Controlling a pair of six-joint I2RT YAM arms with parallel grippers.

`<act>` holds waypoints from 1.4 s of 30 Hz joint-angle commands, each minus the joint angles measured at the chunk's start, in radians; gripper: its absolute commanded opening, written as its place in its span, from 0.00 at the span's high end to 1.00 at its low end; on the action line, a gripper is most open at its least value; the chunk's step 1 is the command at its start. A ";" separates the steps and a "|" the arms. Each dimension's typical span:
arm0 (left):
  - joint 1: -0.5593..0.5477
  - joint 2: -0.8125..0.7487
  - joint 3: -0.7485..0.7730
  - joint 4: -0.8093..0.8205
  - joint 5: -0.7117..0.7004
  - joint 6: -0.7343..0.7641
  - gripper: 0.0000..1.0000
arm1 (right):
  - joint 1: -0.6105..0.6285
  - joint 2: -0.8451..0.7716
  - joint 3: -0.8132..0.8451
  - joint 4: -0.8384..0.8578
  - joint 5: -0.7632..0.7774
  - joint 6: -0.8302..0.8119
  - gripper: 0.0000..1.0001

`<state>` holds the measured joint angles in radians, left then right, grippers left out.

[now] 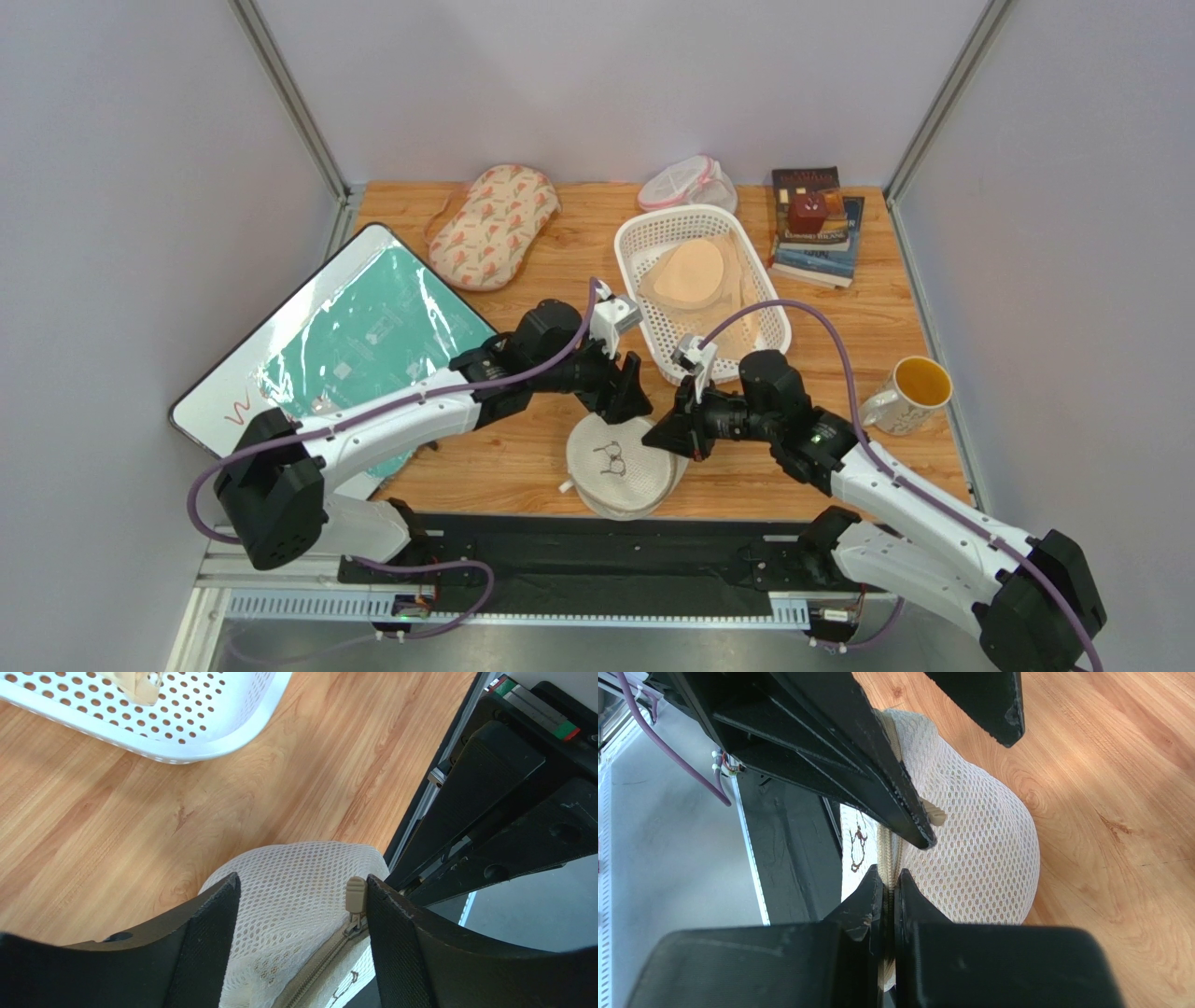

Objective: Unzip the laundry bag and remove the bra
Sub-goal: Unzip the laundry bag at the center of the board.

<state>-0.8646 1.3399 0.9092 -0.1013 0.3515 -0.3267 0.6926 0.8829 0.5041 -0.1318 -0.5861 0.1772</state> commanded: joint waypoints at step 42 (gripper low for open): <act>-0.019 -0.024 0.066 -0.074 -0.115 -0.233 0.28 | 0.019 -0.029 0.053 -0.048 0.092 -0.018 1.00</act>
<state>-0.8814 1.3041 0.9092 -0.1390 0.2775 -0.4706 0.7055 0.8642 0.5076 -0.1864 -0.5041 0.1776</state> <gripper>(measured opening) 0.714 0.025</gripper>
